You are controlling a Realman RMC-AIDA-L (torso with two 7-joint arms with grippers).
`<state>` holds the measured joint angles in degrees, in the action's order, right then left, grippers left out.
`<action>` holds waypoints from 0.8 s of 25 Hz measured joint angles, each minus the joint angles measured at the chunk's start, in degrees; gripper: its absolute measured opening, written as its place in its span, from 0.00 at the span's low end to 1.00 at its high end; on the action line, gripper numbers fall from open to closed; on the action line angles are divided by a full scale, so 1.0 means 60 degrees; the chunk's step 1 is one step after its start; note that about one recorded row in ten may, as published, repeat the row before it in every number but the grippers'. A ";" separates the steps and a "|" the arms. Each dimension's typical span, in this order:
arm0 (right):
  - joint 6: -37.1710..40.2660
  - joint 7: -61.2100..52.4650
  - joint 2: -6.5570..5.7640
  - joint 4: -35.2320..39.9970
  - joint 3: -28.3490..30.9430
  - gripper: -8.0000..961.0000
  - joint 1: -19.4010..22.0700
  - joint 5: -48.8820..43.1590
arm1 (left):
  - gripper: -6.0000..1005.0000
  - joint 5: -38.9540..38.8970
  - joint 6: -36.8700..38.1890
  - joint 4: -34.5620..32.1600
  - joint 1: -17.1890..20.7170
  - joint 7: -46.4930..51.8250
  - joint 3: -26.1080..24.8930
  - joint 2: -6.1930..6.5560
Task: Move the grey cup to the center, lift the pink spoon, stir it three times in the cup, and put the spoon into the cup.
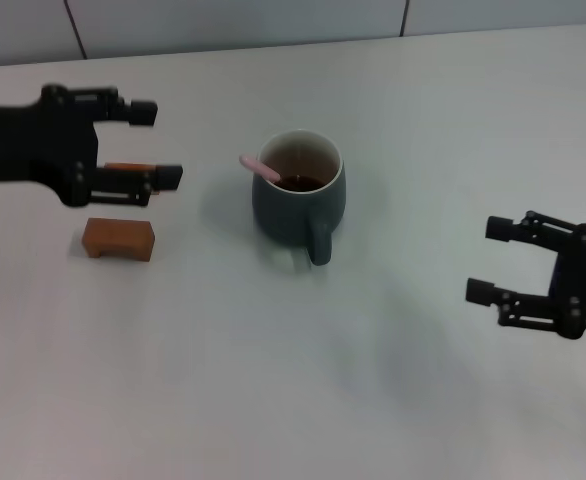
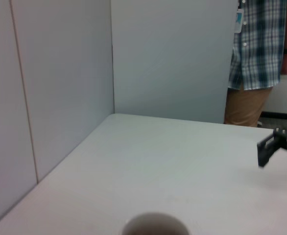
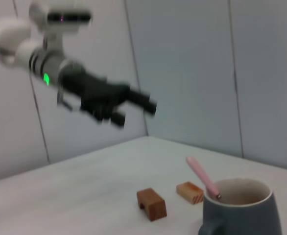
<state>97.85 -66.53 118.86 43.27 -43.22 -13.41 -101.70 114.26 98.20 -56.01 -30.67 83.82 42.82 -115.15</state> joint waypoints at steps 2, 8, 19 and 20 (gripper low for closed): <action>0.0164 -0.0294 -0.0015 0.0264 0.0170 0.86 0.0054 -0.0018 | 0.79 -0.0004 -0.0059 0.0297 0.0042 -0.0211 -0.0001 0.0014; 0.0227 -0.0612 -0.0018 0.0778 0.0232 0.86 0.0190 -0.0172 | 0.79 -0.0021 -0.0222 0.1980 0.0201 -0.1142 -0.0093 0.0228; 0.0165 -0.0679 0.0009 0.0829 0.0117 0.86 0.0092 -0.0437 | 0.79 0.0027 -0.0638 0.2242 0.0293 -0.0876 -0.0238 0.0399; 0.0162 -0.0682 0.0017 0.0829 0.0134 0.86 0.0091 -0.0483 | 0.79 0.0065 -0.0693 0.2245 0.0281 -0.0747 -0.0269 0.0407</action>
<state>98.82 -70.62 118.96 48.25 -42.42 -12.87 -104.60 114.65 94.04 -42.54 -28.99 79.34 41.20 -112.71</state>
